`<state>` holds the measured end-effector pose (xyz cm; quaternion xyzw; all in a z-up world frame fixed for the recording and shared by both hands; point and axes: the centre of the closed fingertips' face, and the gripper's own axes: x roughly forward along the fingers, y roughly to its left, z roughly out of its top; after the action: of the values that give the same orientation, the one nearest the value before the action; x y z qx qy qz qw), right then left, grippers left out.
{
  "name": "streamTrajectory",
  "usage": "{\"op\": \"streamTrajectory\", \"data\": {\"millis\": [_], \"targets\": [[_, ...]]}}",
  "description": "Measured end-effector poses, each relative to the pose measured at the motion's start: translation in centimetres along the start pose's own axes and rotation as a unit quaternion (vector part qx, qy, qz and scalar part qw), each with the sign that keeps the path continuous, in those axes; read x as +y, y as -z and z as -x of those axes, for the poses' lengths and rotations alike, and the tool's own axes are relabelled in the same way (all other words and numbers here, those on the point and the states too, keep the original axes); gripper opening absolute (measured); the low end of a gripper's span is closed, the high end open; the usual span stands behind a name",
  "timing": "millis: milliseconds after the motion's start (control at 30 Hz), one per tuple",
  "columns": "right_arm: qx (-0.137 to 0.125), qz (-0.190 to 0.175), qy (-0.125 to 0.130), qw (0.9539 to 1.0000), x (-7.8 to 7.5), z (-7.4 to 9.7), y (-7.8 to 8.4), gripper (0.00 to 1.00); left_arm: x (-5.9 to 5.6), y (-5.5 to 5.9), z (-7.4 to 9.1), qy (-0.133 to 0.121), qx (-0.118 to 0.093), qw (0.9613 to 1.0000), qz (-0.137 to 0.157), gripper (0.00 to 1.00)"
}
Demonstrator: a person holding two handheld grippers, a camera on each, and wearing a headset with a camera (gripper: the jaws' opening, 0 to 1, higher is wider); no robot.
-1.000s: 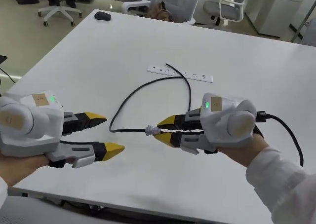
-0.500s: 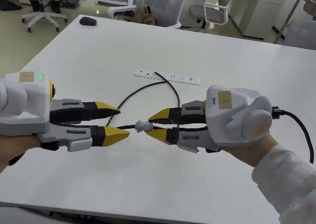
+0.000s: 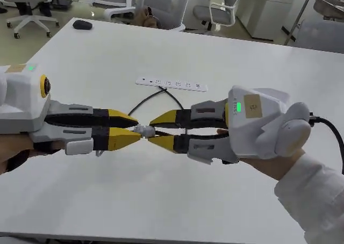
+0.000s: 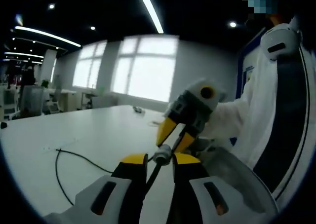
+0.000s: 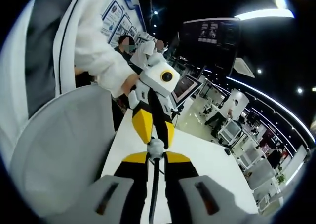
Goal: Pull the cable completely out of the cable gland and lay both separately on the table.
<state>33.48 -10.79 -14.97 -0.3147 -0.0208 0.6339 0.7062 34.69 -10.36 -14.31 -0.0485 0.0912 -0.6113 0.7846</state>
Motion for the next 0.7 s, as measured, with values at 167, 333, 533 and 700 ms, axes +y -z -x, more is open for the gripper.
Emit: {"op": "streamTrajectory", "data": {"millis": [167,333,533,700], "targets": [[-0.007,0.009,-0.006,0.9999,0.3,0.3,-0.4,0.09,-0.8,-0.2,-0.4,0.017,0.001,0.9997,-0.016,0.17],[-0.016,0.011,-0.008,0.9998,0.6,0.7,-0.8,0.08,-1.2,0.4,-0.8,0.025,0.022,0.9973,-0.066,0.19],[-0.041,-0.005,0.000,0.9991,0.0,1.4,-1.8,0.08,-1.4,-0.8,-0.7,0.027,-0.008,0.9984,-0.048,0.16],[-0.063,-0.041,-0.009,0.9971,0.2,1.3,-1.6,0.10,-1.5,-0.7,-0.8,0.032,0.004,0.9977,-0.059,0.16]]}}
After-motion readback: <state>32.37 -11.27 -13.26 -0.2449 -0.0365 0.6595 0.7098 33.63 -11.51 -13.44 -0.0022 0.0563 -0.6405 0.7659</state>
